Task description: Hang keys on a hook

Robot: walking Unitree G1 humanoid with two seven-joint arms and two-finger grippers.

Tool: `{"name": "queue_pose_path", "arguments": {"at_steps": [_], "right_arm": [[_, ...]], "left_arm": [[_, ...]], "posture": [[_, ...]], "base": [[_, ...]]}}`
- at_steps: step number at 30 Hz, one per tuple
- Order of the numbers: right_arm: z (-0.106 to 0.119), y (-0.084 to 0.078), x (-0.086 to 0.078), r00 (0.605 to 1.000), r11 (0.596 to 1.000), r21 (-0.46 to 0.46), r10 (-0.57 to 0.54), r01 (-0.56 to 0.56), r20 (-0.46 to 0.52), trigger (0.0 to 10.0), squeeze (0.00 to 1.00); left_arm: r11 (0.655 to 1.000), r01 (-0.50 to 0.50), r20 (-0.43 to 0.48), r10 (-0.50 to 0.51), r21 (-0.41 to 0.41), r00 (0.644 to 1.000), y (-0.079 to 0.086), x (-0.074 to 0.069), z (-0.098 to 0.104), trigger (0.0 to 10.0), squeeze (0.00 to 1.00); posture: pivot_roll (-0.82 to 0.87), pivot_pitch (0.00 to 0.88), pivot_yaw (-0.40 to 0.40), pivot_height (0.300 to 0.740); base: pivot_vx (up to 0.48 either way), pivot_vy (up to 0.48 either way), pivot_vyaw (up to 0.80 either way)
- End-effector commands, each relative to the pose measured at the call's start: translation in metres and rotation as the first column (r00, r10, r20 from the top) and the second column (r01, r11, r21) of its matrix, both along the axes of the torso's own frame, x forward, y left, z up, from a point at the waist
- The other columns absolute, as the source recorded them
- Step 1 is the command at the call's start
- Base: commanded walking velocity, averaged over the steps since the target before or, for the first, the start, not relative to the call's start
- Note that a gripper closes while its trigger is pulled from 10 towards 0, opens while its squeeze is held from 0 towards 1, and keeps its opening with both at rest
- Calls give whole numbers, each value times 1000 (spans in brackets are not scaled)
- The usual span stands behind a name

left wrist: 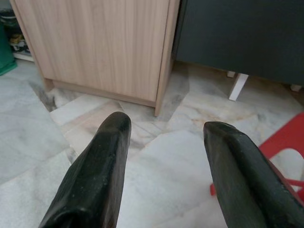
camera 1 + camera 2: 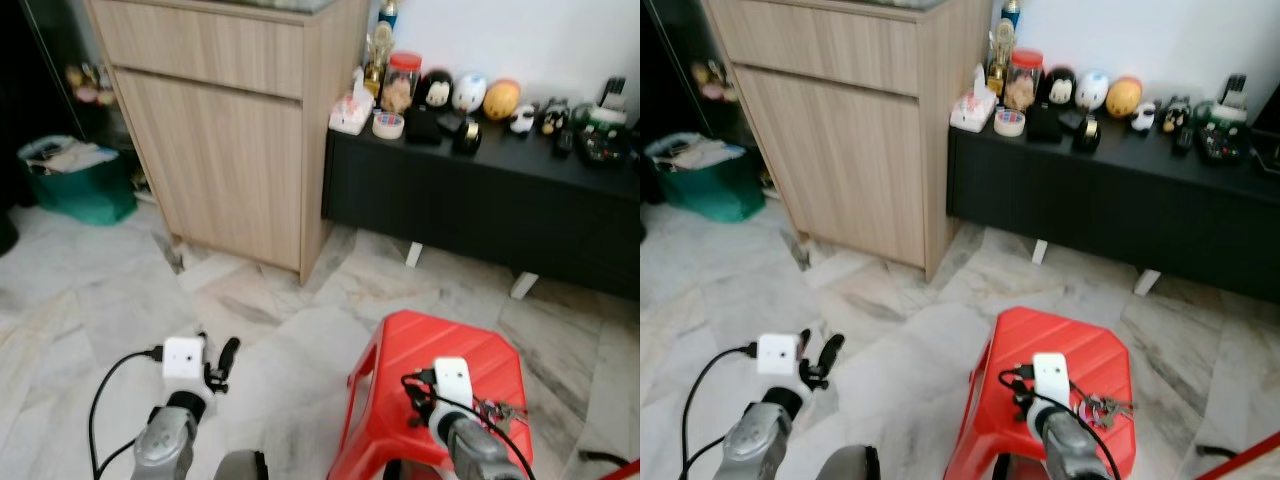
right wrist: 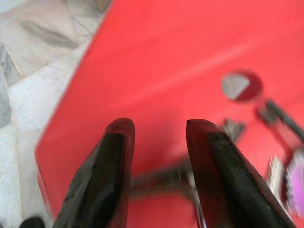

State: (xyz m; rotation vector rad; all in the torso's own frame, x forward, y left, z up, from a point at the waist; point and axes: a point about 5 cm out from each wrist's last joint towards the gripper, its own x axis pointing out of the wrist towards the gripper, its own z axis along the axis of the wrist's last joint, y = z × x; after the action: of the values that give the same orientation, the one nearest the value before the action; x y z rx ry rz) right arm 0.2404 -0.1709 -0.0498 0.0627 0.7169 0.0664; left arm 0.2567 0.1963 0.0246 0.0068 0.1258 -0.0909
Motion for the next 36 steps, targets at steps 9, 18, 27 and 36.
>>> {"name": "queue_pose_path", "arguments": {"at_steps": [9, 18, 27, 36], "right_arm": [[-9, -11, -15, 995, 996, -7, -93, 93, -20, 10000, 0], [-11, -26, -24, 994, 995, -8, -103, 103, -26, 10000, 0], [-11, -27, -25, 995, 995, 5, -98, 98, -17, 10000, 0], [-13, -26, -27, 998, 999, -13, -48, 47, -45, 4706, 0]], "left_arm": [[1000, 14, -9, -14, 12, 1000, -1, -2, -2, 10000, 0], [999, 27, -9, -27, 24, 1000, -2, -1, -2, 10000, 0], [999, 38, -10, -37, 37, 999, -3, 0, -2, 10000, 0], [998, 45, -18, -44, 52, 999, -5, 0, -4, 10000, 0]], "posture": [[90, 0, -75, 609], [85, 0, -73, 609], [85, 0, -75, 609], [89, 0, -74, 609]], "base": [[0, 0, 0], [0, 0, 0], [0, 0, 0], [0, 0, 0]]}}
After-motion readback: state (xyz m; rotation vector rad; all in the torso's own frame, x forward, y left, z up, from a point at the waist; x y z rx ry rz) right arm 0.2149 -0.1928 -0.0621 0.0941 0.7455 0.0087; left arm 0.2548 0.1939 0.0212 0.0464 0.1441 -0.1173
